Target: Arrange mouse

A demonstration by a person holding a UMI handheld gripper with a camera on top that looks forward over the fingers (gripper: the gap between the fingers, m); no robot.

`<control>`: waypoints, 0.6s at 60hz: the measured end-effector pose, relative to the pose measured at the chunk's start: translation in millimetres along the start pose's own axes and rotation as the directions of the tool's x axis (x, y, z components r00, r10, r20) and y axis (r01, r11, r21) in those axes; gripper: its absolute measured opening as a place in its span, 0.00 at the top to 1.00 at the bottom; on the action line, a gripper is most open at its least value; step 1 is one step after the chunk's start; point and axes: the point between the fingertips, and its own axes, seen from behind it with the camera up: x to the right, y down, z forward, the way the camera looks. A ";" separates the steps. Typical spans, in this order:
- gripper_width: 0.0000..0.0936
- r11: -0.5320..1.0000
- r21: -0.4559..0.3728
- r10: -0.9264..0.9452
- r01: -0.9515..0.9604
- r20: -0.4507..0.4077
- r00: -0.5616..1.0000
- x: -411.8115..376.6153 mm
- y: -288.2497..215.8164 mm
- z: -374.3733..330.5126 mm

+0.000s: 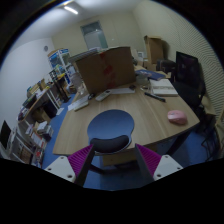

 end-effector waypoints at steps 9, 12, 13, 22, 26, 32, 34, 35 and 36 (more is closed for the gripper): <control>0.12 1.000 0.015 0.024 -0.023 -0.033 0.999 39.6 -10.5 -2.2; 0.12 0.999 0.017 0.033 -0.032 -0.038 0.999 54.9 -12.5 -2.8; 0.12 0.999 0.016 0.035 -0.035 -0.040 0.999 60.4 -12.9 -2.7; 0.12 0.999 -0.004 0.032 -0.032 -0.079 0.996 123.8 -12.5 4.7; 0.12 1.000 -0.011 0.019 -0.021 -0.106 0.994 161.6 -14.8 12.2; 0.12 1.000 -0.022 -0.012 0.009 -0.145 0.989 223.8 -19.6 25.7; 0.12 0.999 -0.021 -0.032 0.029 -0.164 0.986 246.8 -24.1 31.9; 0.12 0.999 -0.017 -0.042 0.040 -0.173 0.984 258.0 -27.0 35.5; 0.12 0.999 -0.012 -0.052 0.050 -0.179 0.982 268.1 -29.9 39.4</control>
